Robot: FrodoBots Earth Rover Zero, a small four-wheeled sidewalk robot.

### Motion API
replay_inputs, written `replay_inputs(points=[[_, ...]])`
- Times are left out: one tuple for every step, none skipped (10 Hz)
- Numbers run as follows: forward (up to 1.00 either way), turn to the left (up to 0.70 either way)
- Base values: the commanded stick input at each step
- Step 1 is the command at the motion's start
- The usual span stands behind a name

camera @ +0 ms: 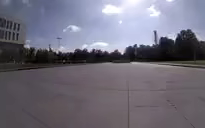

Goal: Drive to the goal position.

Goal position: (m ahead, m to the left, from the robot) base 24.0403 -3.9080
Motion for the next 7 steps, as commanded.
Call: replay_inputs(points=[[0.7,0.0],[0.7,0.0],[0.7,0.0],[0.7,0.0],[0.7,0.0],[0.7,0.0],[0.7,0.0]])
